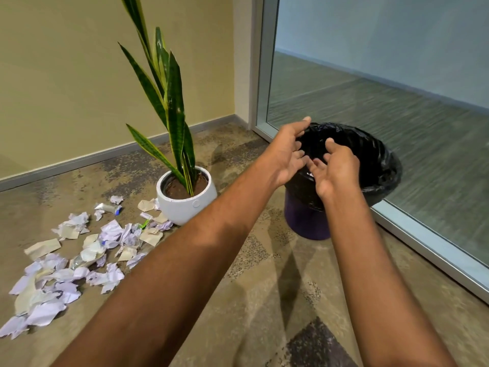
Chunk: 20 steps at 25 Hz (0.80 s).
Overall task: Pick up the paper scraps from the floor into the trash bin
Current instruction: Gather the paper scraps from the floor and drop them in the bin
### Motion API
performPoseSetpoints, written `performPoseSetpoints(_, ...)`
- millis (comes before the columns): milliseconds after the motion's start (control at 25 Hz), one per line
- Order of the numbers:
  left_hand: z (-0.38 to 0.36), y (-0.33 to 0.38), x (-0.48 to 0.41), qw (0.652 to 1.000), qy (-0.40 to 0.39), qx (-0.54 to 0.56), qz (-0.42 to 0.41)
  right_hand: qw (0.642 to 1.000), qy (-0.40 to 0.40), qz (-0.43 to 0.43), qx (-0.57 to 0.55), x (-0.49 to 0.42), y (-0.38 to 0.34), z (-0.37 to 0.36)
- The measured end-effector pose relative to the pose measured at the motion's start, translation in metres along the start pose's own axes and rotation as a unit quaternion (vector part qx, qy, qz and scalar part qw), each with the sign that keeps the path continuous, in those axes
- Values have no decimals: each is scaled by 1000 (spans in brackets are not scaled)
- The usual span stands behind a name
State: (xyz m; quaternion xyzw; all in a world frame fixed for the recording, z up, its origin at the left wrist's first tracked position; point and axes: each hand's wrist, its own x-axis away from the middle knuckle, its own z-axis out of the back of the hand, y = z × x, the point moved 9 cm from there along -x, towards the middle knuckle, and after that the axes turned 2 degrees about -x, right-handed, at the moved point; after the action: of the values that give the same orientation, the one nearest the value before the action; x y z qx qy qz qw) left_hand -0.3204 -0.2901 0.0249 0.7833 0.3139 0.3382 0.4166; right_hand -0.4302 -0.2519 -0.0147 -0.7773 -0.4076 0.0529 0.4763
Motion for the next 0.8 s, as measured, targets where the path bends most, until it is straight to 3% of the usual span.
performPoseSetpoints(200, 46, 25, 31, 994, 27, -103, -39, 997, -44, 38, 50, 28, 31, -40)
performPoseSetpoints(440, 169, 53, 110, 953, 70, -293, -11, 979, -148, -23, 136, 114, 134, -101)
performPoseSetpoints(640, 314, 34, 192, 894, 145, -419, 61, 931, -247, -88, 254, 186, 249, -127)
performPoseSetpoints(800, 413, -21, 266, 839, 168, -508, 103, 854, -349, -122, 367, 248, 341, -120)
